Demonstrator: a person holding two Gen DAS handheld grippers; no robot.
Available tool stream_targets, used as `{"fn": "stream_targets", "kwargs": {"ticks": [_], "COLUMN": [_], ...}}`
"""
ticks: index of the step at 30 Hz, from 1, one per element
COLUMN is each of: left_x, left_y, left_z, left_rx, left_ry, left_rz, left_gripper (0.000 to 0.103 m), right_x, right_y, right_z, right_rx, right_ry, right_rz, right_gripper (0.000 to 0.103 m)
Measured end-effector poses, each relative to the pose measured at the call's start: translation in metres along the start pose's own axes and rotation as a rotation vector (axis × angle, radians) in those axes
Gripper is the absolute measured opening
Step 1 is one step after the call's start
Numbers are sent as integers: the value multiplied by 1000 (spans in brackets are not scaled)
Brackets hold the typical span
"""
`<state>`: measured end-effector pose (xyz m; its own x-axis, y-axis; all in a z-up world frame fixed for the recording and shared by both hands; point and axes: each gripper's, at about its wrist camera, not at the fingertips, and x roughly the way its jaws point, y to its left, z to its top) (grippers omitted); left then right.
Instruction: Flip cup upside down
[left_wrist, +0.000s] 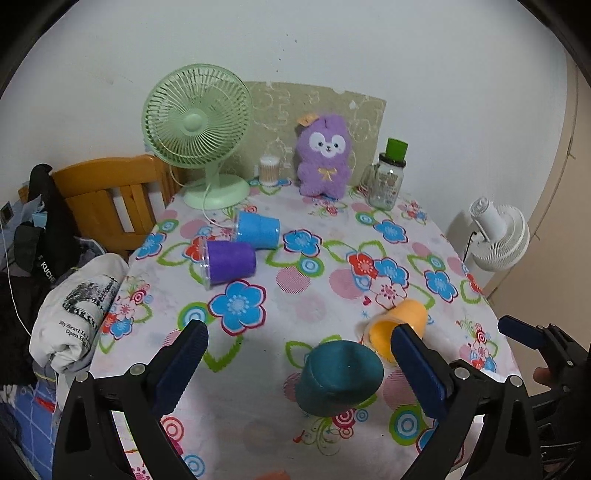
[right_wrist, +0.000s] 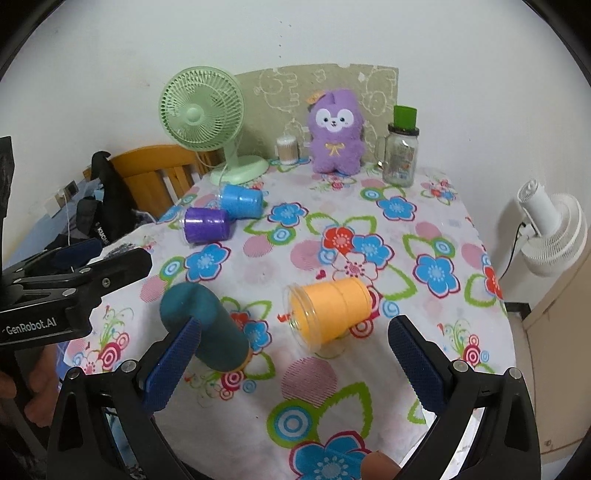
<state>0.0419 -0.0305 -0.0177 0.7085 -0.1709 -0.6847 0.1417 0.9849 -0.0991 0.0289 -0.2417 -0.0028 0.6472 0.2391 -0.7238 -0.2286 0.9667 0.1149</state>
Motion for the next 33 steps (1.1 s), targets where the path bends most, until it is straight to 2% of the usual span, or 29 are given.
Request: {"fn": "stream_targets", "kwargs": {"ticks": [18, 33], "left_x": [-35, -62], "left_y": [14, 15], "left_z": [8, 13], "left_rx": [-29, -45], "left_ry": [-108, -215], "left_rz": [23, 34], "left_gripper": [101, 103], "right_x": [-19, -41], "right_y": [21, 32], "right_z": [19, 34], "right_rx": [-46, -69], "right_ry": [-74, -169], "right_rz": [5, 0], "right_gripper": [102, 102]}}
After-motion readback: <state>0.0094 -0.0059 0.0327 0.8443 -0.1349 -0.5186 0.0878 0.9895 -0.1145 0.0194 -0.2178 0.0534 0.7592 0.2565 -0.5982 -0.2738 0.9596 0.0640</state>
